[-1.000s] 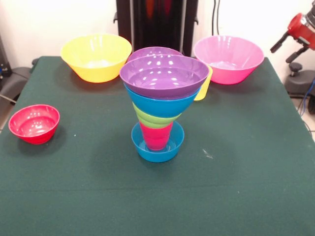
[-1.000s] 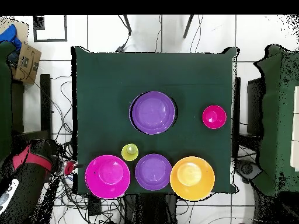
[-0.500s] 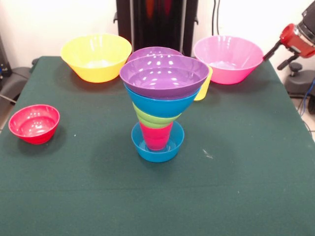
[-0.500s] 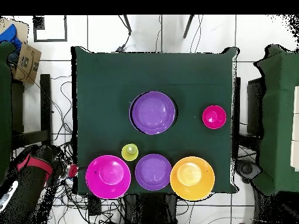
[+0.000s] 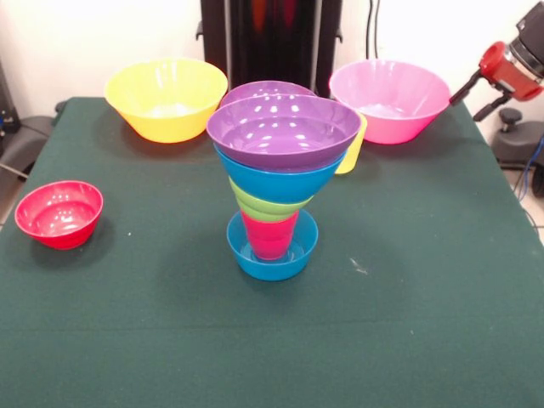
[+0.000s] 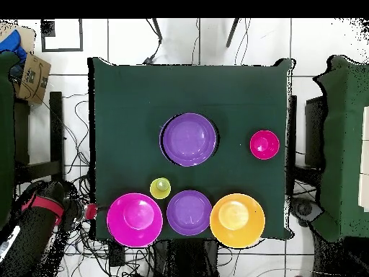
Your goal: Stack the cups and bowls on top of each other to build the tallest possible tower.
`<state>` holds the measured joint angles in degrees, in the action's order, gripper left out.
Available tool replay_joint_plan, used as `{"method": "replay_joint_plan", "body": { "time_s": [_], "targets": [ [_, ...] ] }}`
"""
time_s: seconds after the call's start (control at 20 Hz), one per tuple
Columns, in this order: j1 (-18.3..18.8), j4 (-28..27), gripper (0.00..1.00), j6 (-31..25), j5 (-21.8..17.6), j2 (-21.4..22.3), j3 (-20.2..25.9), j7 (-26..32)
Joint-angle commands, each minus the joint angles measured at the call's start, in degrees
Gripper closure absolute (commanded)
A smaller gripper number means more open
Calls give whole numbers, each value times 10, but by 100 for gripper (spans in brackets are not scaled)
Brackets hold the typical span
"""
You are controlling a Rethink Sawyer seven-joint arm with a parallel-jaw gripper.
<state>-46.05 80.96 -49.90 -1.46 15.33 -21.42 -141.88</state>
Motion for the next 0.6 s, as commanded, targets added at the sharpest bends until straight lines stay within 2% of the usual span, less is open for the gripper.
{"method": "replay_joint_plan", "body": {
  "time_s": [0.05, 0.15, 0.25, 0.6],
  "targets": [
    [1, -31, 0, 14, -30, -38, 42, -32],
    [-3, -37, 0, 26, -25, -53, 44, -43],
    [0, -36, 0, 23, -19, -48, 51, -39],
    [4, -31, 0, -37, -9, -3, 60, -11]
  ]
}}
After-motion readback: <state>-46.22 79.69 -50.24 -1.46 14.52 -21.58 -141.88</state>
